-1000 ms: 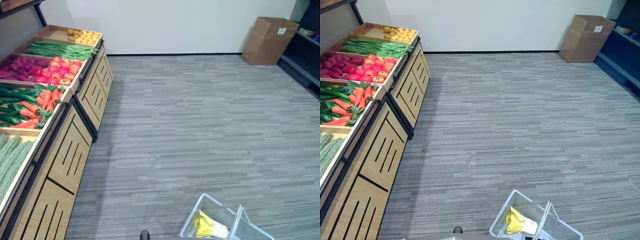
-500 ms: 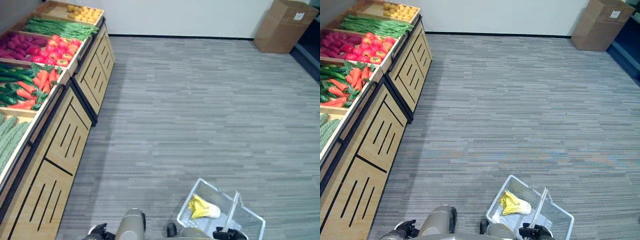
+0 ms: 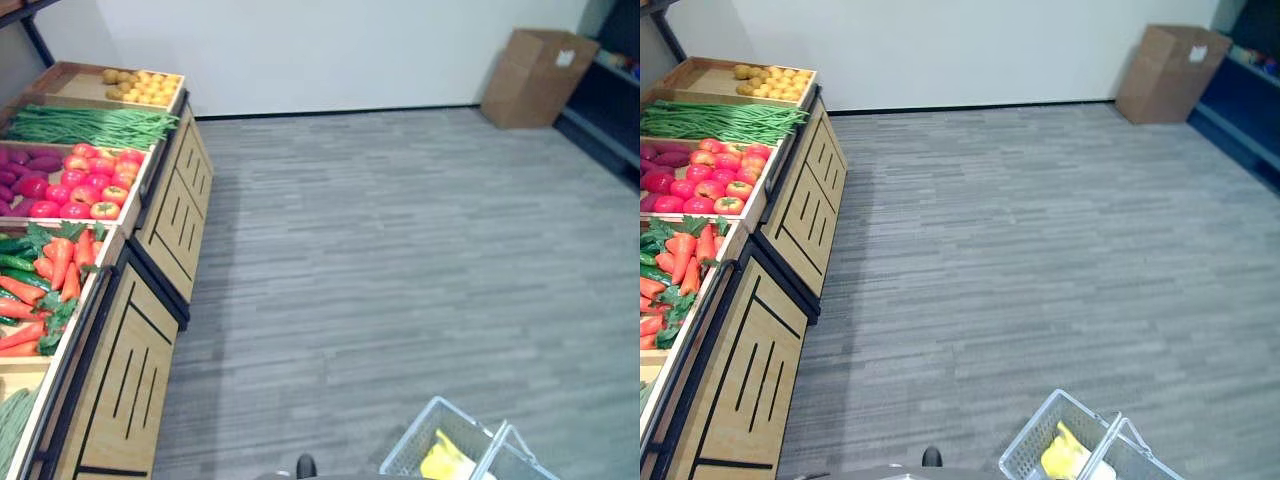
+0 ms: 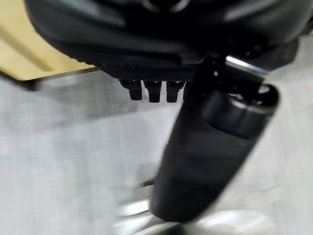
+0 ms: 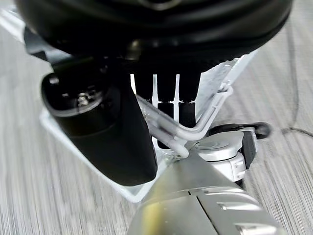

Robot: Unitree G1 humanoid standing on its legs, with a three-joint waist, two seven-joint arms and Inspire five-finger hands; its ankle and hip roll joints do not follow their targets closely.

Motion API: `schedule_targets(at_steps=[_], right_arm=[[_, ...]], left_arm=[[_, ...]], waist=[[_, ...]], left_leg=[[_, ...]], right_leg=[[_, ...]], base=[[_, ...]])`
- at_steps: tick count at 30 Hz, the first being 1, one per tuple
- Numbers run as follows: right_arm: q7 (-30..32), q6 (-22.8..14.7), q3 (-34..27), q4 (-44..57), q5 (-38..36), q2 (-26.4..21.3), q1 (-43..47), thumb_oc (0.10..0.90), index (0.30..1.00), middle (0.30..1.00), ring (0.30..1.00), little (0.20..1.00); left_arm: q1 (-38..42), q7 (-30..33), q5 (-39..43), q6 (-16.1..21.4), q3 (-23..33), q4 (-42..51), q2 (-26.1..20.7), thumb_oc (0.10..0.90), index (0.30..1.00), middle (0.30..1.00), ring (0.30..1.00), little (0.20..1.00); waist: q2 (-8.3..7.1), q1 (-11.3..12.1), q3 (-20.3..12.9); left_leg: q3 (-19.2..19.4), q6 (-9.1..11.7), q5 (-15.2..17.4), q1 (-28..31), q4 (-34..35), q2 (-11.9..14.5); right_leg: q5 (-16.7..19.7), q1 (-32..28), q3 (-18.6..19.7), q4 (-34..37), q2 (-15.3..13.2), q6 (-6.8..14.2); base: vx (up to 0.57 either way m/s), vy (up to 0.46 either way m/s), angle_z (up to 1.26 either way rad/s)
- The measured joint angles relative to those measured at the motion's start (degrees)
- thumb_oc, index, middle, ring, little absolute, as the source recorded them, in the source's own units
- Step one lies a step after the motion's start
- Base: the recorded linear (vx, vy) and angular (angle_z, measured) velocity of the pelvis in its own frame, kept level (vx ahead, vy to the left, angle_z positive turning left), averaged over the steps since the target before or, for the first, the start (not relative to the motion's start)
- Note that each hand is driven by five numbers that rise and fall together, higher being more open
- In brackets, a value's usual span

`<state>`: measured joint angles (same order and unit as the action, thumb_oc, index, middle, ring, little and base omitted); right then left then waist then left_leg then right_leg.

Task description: Get the vegetables into the basket

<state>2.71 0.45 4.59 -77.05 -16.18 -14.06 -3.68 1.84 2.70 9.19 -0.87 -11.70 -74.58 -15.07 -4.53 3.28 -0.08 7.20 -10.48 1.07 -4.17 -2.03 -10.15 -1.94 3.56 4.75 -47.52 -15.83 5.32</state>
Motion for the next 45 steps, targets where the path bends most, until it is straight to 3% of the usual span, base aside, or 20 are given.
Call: schedule_targets(at_steps=[1,3,5,7,8,11,12,14,16,17,18,22,24,28,32,35,37,41,44,45], right_arm=[[0.5,-0.7,-1.9,0.6,-0.3,-1.0,1.2,0.4,0.3,0.3,0.3,0.3],[0.8,-2.1,-2.0,2.2,-0.7,-3.1,2.3,0.4,0.3,0.3,0.3,0.3],[1.1,-2.8,-2.1,3.3,-1.9,-4.0,3.6,0.4,0.3,0.3,0.3,0.3],[1.0,-3.2,-2.1,4.0,-2.4,-4.1,4.3,0.4,0.3,0.3,0.3,0.3],[0.8,-3.3,-4.1,4.1,-2.9,-3.5,5.1,0.4,0.3,0.3,0.3,0.3],[0.7,-3.0,-4.4,2.9,-2.9,-1.9,5.2,0.4,0.3,0.3,0.3,0.3],[0.4,-2.7,-5.9,1.4,-3.0,-1.2,5.3,0.4,0.3,0.3,0.3,0.3],[0.4,-1.7,-6.7,-0.9,-4.1,-0.8,4.8,0.4,0.3,0.3,0.3,0.3],[1.0,-1.2,-6.9,-2.4,-4.2,-1.3,4.7,0.4,0.3,0.3,0.3,0.3],[0.7,-0.9,-6.6,-2.4,-4.2,-1.3,4.4,0.4,0.3,0.3,0.3,0.3],[0.3,-0.7,-5.7,-2.4,-4.0,-1.7,3.8,0.4,0.3,0.3,0.3,0.3],[0.3,-0.3,-5.2,-2.7,-4.1,-1.8,3.5,0.4,0.3,0.3,0.3,0.3],[0.2,0.2,-3.7,-3.2,-4.2,-2.1,3.4,0.4,0.3,0.3,0.3,0.3],[0.3,0.5,-2.9,-2.9,-4.4,-1.9,3.5,0.4,0.3,0.3,0.3,0.3],[0.8,0.4,-1.3,-2.3,-4.5,-2.4,3.4,0.4,0.3,0.3,0.3,0.3],[1.0,0.4,-1.3,-2.0,-4.5,-3.1,2.3,0.4,0.3,0.3,0.3,0.3],[1.0,0.0,-1.3,-2.0,-4.5,-3.0,1.3,0.4,0.3,0.3,0.3,0.3],[0.9,-0.2,-1.3,-2.1,-4.4,-2.3,0.5,0.4,0.3,0.3,0.3,0.3],[0.9,0.0,-1.4,-2.6,-4.4,-2.4,-0.8,0.4,0.3,0.3,0.3,0.3],[0.9,0.1,-1.5,-2.6,-4.4,-2.6,-1.1,0.4,0.3,0.3,0.3,0.3]], left_arm=[[2.3,-0.2,0.4,0.1,-0.1,0.5,2.0,0.9,1.0,1.0,1.0,1.0],[3.6,-0.7,0.4,1.2,-0.1,0.8,4.2,0.9,1.0,1.0,1.0,1.0],[4.0,-0.5,0.3,1.3,0.0,1.3,4.7,0.9,1.0,1.0,1.0,1.0],[4.3,-0.2,0.3,0.9,0.1,1.8,4.3,0.9,1.0,1.0,1.0,1.0],[3.7,0.0,0.2,0.7,0.4,1.3,3.7,0.9,1.0,1.0,1.0,1.0],[2.5,0.1,-0.4,0.0,1.2,-0.7,2.8,0.9,1.0,1.0,1.0,1.0],[1.7,0.0,-1.2,0.0,1.2,-1.4,2.6,0.9,1.0,1.0,1.0,1.0],[0.4,-0.1,-1.5,0.0,0.0,-1.5,2.9,0.9,1.0,1.0,1.0,1.0],[-0.7,0.0,-2.0,0.0,0.2,-1.6,5.0,0.9,1.0,1.0,1.0,1.0],[-1.0,-0.2,-2.1,-0.1,0.4,-1.4,4.8,0.9,1.0,1.0,1.0,1.0],[-1.4,-0.1,-2.1,0.1,0.6,-1.3,5.6,0.9,1.0,1.0,1.0,1.0],[1.0,-0.2,-1.9,1.3,0.6,-0.4,6.3,0.9,1.0,1.0,1.0,1.0],[2.6,-0.3,-1.8,1.4,0.7,-0.3,6.7,0.9,1.0,1.0,1.0,1.0],[4.2,-0.5,0.2,2.0,1.4,0.1,7.0,0.9,1.0,1.0,1.0,1.0],[4.8,-0.5,0.8,1.4,2.5,0.6,6.6,0.9,1.0,1.0,1.0,1.0],[3.9,-0.4,0.6,1.2,2.1,1.0,6.8,0.9,1.0,1.0,1.0,1.0],[4.0,-0.2,0.3,1.0,-0.1,1.3,6.8,0.9,1.0,1.0,1.0,1.0],[3.2,-0.6,-1.7,0.9,-1.2,1.6,7.0,0.9,1.0,1.0,1.0,1.0],[1.4,-0.7,-2.5,0.9,-1.2,1.7,7.4,0.9,1.0,1.0,1.0,1.0],[1.0,-0.7,-2.4,0.7,-1.0,1.8,7.4,0.9,1.0,1.0,1.0,1.0]], waist=[[3.06,-1.3,2.4],[7.84,-2.4,4.7],[9.01,-3.3,5.6],[8.14,-3.9,7.0],[8.03,-5.0,7.6],[6.68,-6.0,8.7],[6.24,-6.9,8.6],[4.44,-7.6,8.6],[6.15,-7.3,8.2],[5.96,-7.4,7.9],[7.44,-7.5,6.5],[8.13,-8.0,5.5],[7.21,-8.0,5.8],[3.01,-6.4,7.8],[0.74,-5.9,7.9],[3.33,-6.7,7.3],[4.96,-7.2,7.0],[5.31,-7.7,6.2],[7.1,-8.4,4.6],[7.87,-8.2,4.1]], left_leg=[[-3.4,-0.6,0.5,4.0,0.7,0.8],[-5.5,0.1,0.2,7.6,2.0,2.7],[-7.0,3.3,1.6,10.5,2.7,2.7],[-8.4,4.7,2.4,12.8,3.4,2.8],[-9.5,7.1,3.9,15.3,4.7,3.5],[-9.9,9.5,5.4,19.6,5.4,4.7],[-10.0,11.6,7.0,21.6,6.2,5.6],[-9.9,11.8,7.5,25.7,6.2,4.4],[-10.3,12.4,7.9,27.7,2.9,5.8],[-10.6,13.1,7.5,27.4,-0.1,5.8],[-12.0,14.1,6.3,26.2,-5.5,7.9],[-13.7,16.4,6.3,21.2,-15.1,9.4],[-13.1,19.3,3.6,16.2,-26.0,10.1],[-9.7,18.3,-0.5,5.1,-42.2,10.5],[-2.8,17.9,0.2,-0.6,-25.4,11.1],[2.3,18.0,-3.0,1.0,0.8,12.0],[1.6,17.4,-5.8,0.3,3.4,11.5],[1.4,16.2,-6.1,3.4,2.2,10.4],[0.9,15.4,-6.4,8.1,4.8,11.5],[0.2,13.6,-6.0,9.2,6.5,11.7]], right_leg=[[-2.6,2.3,-2.2,-7.3,2.5,-4.0],[-5.0,7.1,-4.6,-10.3,5.9,-4.6],[-8.0,14.5,-7.3,-6.1,6.5,-4.6],[-8.7,17.6,-9.7,1.8,6.9,-4.1],[-8.4,18.6,-10.8,15.2,9.7,-2.4],[-2.6,16.9,-10.2,38.4,14.5,-2.2],[-0.2,16.8,-10.0,46.7,16.3,-1.4],[1.2,17.2,-8.5,45.4,16.1,-3.4],[5.7,16.4,-8.3,40.5,16.9,-4.8],[8.1,15.0,-7.8,40.7,17.3,-7.9],[10.1,12.9,-7.6,40.3,18.6,-8.0],[9.7,9.2,-8.7,41.0,19.7,-10.7],[9.7,5.2,-8.9,44.5,20.4,-10.7],[8.2,-0.2,-6.6,47.2,19.7,-13.7],[7.5,-4.5,-5.5,52.2,17.4,-13.7],[8.0,-5.9,-8.8,52.8,18.0,-12.4],[7.1,-7.4,-9.9,52.8,19.3,-12.7],[6.2,-9.1,-10.0,52.7,19.5,-11.9],[5.8,-9.9,-11.4,52.4,20.2,-11.0],[5.5,-10.1,-11.5,52.4,20.5,-10.5]], base=[[0.36,0.051,0.81],[0.34,-0.044,0.67],[0.4,-0.162,0.46],[0.43,-0.244,0.5],[0.46,-0.267,0.51],[0.44,-0.222,0.48],[0.39,-0.188,0.89],[0.38,-0.249,0.82],[0.31,-0.287,0.33],[0.31,-0.398,0.25],[0.22,-0.315,0.29],[0.2,-0.309,0.33],[0.16,-0.308,0.08],[0.16,-0.265,-0.18],[0.16,-0.048,-0.23],[0.16,0.026,-0.08],[0.13,-0.003,0.17],[0.15,0.0,0.06],[0.1,-0.008,0.25],[0.05,-0.008,0.16]])
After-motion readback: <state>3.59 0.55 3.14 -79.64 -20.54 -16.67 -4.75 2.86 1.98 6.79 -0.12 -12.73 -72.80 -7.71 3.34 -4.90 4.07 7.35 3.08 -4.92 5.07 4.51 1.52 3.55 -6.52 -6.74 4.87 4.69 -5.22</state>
